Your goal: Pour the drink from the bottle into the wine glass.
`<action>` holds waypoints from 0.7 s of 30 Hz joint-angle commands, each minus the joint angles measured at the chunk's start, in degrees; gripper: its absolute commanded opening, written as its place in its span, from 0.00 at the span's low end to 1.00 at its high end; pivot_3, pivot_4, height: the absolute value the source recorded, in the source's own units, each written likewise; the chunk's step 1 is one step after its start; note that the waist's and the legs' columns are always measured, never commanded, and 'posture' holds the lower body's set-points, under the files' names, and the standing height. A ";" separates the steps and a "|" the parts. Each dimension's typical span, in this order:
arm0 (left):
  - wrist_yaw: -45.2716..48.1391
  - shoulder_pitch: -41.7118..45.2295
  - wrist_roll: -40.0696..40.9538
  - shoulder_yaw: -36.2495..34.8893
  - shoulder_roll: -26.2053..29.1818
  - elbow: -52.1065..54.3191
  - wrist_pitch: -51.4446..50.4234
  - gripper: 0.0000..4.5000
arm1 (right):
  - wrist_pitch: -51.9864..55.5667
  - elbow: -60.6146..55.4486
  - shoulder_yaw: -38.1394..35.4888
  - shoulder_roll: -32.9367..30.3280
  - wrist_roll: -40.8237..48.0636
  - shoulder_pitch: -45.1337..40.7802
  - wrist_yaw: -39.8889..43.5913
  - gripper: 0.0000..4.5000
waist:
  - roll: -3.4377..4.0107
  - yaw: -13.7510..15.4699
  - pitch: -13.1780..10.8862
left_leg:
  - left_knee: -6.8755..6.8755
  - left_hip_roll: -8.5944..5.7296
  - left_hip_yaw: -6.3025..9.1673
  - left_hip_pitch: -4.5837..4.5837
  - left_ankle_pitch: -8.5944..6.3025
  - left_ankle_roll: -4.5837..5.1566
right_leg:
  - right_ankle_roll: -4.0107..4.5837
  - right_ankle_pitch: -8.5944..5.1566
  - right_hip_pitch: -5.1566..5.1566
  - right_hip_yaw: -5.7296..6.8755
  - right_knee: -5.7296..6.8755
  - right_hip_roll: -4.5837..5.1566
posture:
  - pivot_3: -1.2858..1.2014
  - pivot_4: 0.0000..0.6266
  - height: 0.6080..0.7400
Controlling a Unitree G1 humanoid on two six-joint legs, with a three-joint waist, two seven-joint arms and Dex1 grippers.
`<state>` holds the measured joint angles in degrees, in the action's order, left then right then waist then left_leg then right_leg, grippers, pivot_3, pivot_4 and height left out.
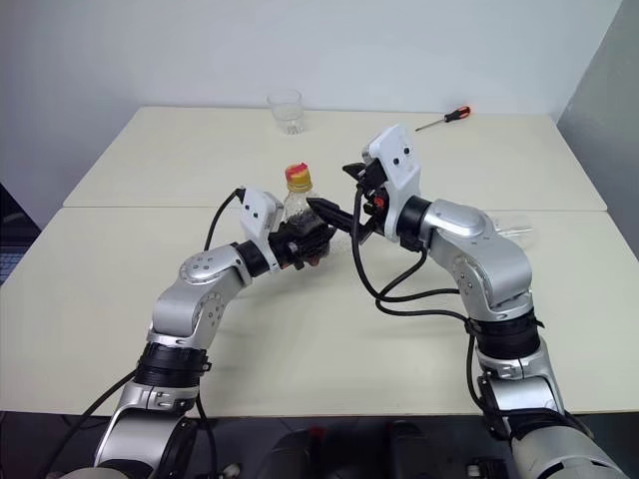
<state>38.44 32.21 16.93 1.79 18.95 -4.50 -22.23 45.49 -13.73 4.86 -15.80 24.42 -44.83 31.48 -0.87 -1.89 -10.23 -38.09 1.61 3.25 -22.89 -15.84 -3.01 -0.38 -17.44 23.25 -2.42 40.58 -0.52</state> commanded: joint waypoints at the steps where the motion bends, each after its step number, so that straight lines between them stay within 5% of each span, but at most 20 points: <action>1: 0.57 1.98 0.86 -1.34 0.36 1.84 1.63 0.49 | -0.71 -0.70 -0.65 2.47 0.97 -3.39 -1.59 0.99 | 0.00 -0.02 0.00 | 0.00 0.00 0.00 0.00 0.00 0.00 | 0.00 0.00 0.00 0.00 0.01 0.00 | 0.52 0.24 1.00; 21: 0.88 0.85 1.11 -1.52 0.40 3.63 1.36 0.49 | -1.59 7.64 -0.23 8.86 1.25 -9.19 -2.81 0.99 | 0.00 -0.01 0.00 | 0.00 0.00 0.01 0.00 0.00 0.00 | 0.00 0.00 0.00 0.01 0.00 0.02 | 0.52 0.24 1.00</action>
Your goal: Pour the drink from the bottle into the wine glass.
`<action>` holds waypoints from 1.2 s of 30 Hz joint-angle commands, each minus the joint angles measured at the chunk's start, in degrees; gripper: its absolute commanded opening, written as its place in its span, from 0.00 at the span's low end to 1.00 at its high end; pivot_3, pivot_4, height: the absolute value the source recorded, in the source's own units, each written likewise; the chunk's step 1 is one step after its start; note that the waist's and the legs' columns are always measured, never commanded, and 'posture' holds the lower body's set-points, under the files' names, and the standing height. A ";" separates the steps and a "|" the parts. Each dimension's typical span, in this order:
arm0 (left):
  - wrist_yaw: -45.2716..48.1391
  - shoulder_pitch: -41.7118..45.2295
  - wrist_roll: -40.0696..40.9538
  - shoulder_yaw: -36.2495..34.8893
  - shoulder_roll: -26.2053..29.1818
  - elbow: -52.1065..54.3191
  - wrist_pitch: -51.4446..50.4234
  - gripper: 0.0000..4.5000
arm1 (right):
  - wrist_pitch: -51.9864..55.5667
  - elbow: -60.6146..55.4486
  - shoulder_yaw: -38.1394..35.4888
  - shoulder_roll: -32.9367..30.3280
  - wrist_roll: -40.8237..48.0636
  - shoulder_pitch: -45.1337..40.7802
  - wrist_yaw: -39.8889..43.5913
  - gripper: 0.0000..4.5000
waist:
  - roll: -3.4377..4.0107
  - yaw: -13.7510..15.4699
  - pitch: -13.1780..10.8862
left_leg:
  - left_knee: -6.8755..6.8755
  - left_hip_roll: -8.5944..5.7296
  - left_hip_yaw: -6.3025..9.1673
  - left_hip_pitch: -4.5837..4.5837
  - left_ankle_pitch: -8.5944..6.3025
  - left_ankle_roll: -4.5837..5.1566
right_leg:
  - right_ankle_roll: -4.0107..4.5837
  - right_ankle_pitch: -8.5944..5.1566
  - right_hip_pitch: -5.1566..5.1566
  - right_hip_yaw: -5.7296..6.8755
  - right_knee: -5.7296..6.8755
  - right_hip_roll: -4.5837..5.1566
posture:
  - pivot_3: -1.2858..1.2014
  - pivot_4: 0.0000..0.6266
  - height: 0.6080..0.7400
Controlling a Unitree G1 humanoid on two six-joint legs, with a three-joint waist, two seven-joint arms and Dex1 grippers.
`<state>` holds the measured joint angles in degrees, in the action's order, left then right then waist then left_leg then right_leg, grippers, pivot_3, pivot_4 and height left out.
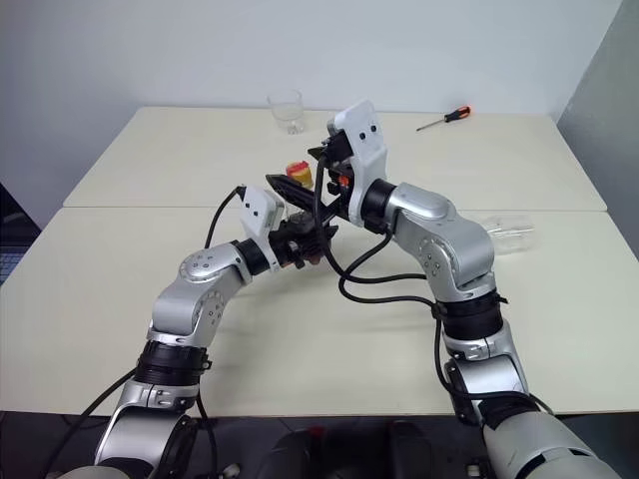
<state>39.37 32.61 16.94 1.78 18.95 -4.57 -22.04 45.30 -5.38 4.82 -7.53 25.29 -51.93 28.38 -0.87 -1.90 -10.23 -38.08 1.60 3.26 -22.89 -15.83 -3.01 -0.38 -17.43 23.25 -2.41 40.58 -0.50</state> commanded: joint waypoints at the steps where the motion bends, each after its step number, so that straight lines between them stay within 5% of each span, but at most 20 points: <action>1: -0.02 0.45 1.15 -1.49 0.39 3.77 1.10 0.49 | -1.40 -0.55 -0.19 0.67 0.41 -2.18 0.37 0.99 | 0.00 0.01 0.00 | 0.00 -0.01 -0.01 0.00 0.00 0.00 | 0.00 0.00 0.00 0.00 0.00 0.00 | 0.52 0.24 1.00; 4: 0.09 0.62 1.25 -1.47 0.43 3.88 0.93 0.49 | -1.28 -0.29 -0.28 0.83 0.62 -2.28 0.54 0.99 | 0.00 0.02 0.00 | 0.00 -0.01 -0.01 -0.01 0.00 0.00 | 0.00 0.00 0.00 0.00 -0.01 0.01 | 0.52 0.24 1.00; 7: 0.09 0.75 1.28 -1.50 0.44 3.82 0.88 0.49 | -0.90 -0.32 -0.50 1.07 1.02 -2.23 0.66 0.86 | 0.00 0.02 0.00 | 0.00 0.00 -0.01 -0.01 0.00 0.00 | 0.00 0.00 0.00 0.00 -0.01 0.01 | 0.52 0.24 1.00; 15: -0.06 1.05 1.21 -1.35 0.19 3.55 0.96 0.49 | 0.21 -0.84 -0.32 0.37 1.76 -1.65 1.21 0.27 | 0.00 -0.01 0.00 | 0.00 -0.01 -0.01 0.00 0.00 0.00 | 0.00 0.00 0.00 0.00 -0.01 0.01 | 0.52 0.24 1.00; 36: 1.64 -3.01 4.78 -1.35 1.01 10.47 -3.83 0.49 | -1.33 3.92 -5.75 -2.17 7.53 -7.98 7.26 0.26 | 0.00 -0.01 0.00 | 0.02 0.01 -0.01 -0.01 0.00 0.01 | 0.00 0.00 0.01 -0.01 -0.03 0.01 | 0.52 0.24 1.00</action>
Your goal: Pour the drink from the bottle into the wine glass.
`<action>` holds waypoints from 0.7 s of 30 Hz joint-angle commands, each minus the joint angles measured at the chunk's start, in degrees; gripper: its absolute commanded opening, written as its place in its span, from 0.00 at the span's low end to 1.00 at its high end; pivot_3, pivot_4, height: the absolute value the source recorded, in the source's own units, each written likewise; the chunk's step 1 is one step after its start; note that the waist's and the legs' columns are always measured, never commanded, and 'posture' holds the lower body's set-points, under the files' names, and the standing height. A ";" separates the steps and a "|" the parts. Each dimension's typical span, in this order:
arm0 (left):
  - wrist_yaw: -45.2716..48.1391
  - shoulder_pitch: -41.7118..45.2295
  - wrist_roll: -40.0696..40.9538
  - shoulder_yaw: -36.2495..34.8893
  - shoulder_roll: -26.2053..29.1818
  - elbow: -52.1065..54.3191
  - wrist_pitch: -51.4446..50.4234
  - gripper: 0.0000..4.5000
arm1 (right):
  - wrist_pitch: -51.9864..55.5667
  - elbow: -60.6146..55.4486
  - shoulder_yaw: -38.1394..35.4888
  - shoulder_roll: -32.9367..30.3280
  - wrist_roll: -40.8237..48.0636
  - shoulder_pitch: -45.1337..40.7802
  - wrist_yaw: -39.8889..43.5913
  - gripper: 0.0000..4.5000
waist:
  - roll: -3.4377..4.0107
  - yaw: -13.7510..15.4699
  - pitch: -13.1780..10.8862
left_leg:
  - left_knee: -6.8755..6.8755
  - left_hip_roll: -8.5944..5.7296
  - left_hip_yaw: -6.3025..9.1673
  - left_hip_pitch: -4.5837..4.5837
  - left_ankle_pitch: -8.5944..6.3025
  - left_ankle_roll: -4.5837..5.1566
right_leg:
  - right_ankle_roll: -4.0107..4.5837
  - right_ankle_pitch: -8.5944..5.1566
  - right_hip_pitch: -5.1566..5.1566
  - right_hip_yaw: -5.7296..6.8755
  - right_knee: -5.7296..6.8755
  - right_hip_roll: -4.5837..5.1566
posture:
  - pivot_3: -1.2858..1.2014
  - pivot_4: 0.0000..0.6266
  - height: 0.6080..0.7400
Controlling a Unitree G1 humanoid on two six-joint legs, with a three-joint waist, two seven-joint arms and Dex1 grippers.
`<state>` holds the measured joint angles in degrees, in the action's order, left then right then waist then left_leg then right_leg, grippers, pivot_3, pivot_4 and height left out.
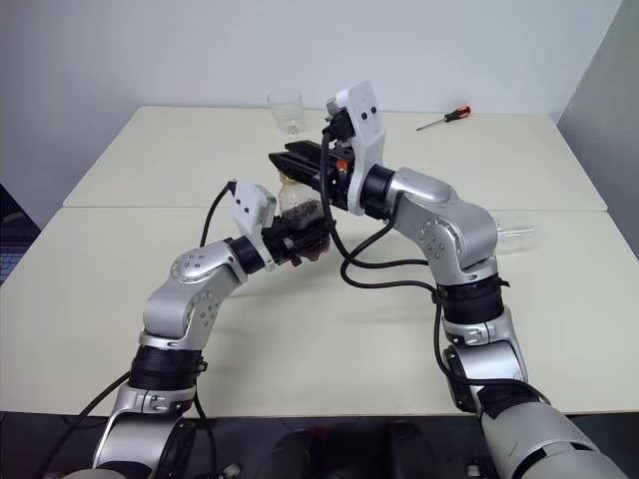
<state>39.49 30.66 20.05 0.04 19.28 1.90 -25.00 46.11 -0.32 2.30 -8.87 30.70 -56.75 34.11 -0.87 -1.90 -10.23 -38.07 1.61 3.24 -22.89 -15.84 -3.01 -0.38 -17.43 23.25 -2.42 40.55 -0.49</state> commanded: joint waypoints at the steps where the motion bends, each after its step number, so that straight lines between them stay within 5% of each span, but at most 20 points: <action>1: 1.61 -1.48 1.97 0.43 0.82 4.61 -1.23 0.49 | -2.24 -1.04 -3.29 -1.09 2.42 -3.33 2.18 0.26 | 0.00 0.00 0.00 | 0.00 0.00 0.00 0.00 0.00 0.00 | 0.00 0.00 0.00 0.00 0.01 0.00 | 0.52 0.24 1.00; 21: 0.71 -0.65 2.00 0.36 0.65 3.16 -0.60 0.49 | -8.26 -6.07 4.34 -3.35 -5.51 2.62 2.48 0.26 | 0.00 0.04 0.00 | -0.01 -0.01 0.01 -0.01 0.00 0.00 | 0.00 0.00 0.00 -0.01 -0.01 0.01 | 0.52 0.24 1.00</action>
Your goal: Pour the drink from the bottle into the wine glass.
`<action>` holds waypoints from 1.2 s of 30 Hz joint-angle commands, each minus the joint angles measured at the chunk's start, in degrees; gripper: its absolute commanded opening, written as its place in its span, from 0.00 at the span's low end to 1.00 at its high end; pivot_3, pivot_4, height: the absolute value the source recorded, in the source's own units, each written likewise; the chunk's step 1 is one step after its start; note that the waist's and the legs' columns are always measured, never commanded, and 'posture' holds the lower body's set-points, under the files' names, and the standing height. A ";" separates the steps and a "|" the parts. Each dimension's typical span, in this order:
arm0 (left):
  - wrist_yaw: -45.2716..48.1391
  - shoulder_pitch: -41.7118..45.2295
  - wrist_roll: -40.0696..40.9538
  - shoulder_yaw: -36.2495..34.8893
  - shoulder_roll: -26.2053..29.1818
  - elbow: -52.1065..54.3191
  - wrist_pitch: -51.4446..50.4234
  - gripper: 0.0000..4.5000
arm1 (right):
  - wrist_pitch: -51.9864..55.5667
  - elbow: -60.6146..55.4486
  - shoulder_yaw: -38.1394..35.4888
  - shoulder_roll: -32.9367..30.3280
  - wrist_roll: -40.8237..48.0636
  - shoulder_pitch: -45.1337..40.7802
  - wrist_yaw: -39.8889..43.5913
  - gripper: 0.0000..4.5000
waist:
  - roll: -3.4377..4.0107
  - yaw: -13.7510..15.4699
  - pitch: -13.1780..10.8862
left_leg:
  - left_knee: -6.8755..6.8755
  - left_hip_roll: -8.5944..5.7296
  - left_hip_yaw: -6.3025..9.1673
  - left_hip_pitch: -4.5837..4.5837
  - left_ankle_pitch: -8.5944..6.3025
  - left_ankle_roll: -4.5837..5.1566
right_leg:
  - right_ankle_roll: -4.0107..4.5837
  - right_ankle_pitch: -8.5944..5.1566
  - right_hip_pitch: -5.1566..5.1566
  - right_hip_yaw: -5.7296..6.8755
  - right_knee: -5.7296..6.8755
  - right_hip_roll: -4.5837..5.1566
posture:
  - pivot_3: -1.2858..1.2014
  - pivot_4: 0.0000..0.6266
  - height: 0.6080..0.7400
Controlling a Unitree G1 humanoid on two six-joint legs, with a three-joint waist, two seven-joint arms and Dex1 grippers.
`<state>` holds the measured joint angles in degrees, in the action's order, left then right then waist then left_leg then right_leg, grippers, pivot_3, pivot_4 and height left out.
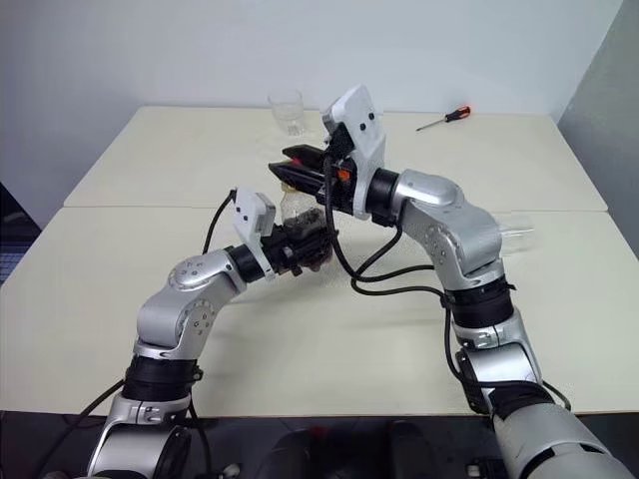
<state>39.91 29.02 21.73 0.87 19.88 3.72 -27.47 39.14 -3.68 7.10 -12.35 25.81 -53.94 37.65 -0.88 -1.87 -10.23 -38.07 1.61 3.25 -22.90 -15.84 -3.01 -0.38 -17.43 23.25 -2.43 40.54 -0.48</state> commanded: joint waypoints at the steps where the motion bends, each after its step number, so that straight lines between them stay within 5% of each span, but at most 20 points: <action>1: 0.37 1.12 0.26 -0.46 0.04 1.08 2.00 0.49 | -1.14 -2.78 -0.56 0.24 -0.56 -0.10 -1.29 0.26 | 0.00 0.00 0.00 | 0.00 0.01 0.00 0.00 0.00 0.00 | 0.00 0.00 0.00 0.00 0.00 0.00 | 0.52 0.24 1.00; 22: 1.05 -0.80 0.39 -0.94 1.36 2.63 1.94 0.49 | 2.14 -4.05 -5.31 -4.62 4.02 -1.90 0.74 0.26 | 0.00 0.00 0.00 | 0.01 0.01 0.00 0.00 0.00 0.00 | 0.00 0.00 0.00 0.00 -0.01 0.00 | 0.52 0.24 1.00; 36: -1.02 -6.82 3.63 -2.49 2.33 11.87 -2.00 0.49 | 15.50 -27.55 -17.18 -15.63 3.33 24.65 -14.51 0.26 | -0.04 0.24 -0.02 | 0.08 0.00 0.08 -0.06 0.00 0.01 | -0.01 0.00 -0.06 -0.04 -0.21 0.04 | 0.52 0.24 1.00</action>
<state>38.72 21.98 23.59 -0.78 22.20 11.87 -29.64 53.86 -26.29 -7.16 -27.08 30.29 -31.85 26.63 -0.92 -1.62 -10.26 -37.99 1.61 3.32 -22.96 -15.84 -3.01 -0.39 -17.44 23.18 -2.48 40.32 -0.45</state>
